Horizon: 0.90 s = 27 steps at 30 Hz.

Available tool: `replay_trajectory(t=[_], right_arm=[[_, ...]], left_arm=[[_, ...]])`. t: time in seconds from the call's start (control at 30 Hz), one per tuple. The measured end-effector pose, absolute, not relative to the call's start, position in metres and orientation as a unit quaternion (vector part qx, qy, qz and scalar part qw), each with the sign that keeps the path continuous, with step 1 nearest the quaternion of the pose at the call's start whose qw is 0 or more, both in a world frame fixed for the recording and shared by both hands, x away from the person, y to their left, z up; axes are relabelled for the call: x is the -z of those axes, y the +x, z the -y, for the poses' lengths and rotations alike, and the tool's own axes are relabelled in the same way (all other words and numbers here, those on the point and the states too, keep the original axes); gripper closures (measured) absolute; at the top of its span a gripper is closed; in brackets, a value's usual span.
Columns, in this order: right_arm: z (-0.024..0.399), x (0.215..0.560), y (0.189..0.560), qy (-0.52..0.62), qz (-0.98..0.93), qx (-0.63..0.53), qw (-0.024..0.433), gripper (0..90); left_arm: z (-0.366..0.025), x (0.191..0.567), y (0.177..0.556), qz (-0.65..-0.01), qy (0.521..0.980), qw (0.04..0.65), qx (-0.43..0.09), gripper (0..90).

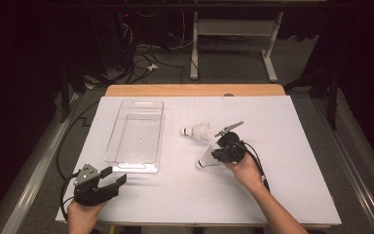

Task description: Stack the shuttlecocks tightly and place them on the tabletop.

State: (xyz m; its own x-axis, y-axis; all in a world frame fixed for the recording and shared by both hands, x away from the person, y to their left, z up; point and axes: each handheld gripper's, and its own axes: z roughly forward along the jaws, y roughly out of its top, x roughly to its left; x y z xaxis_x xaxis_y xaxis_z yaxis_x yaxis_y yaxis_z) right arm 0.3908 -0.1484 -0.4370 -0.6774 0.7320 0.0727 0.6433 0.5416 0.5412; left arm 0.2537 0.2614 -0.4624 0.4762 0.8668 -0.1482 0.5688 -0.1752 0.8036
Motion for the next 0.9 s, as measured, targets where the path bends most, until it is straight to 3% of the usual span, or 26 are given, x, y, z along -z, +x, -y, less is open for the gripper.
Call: replay_trajectory(t=[0.5, 0.9], right_arm=[[0.158, 0.447, 0.398, 0.412, -0.867, -0.268, 0.080, 84.0], [0.160, 0.447, 0.399, 0.421, -0.863, -0.270, 0.073, 73.5]], left_arm=[[-0.261, 0.463, 0.254, -0.480, 0.747, 0.424, -0.176, 36.7], [-0.261, 0.463, 0.254, -0.481, 0.747, 0.424, -0.176, 36.7]])
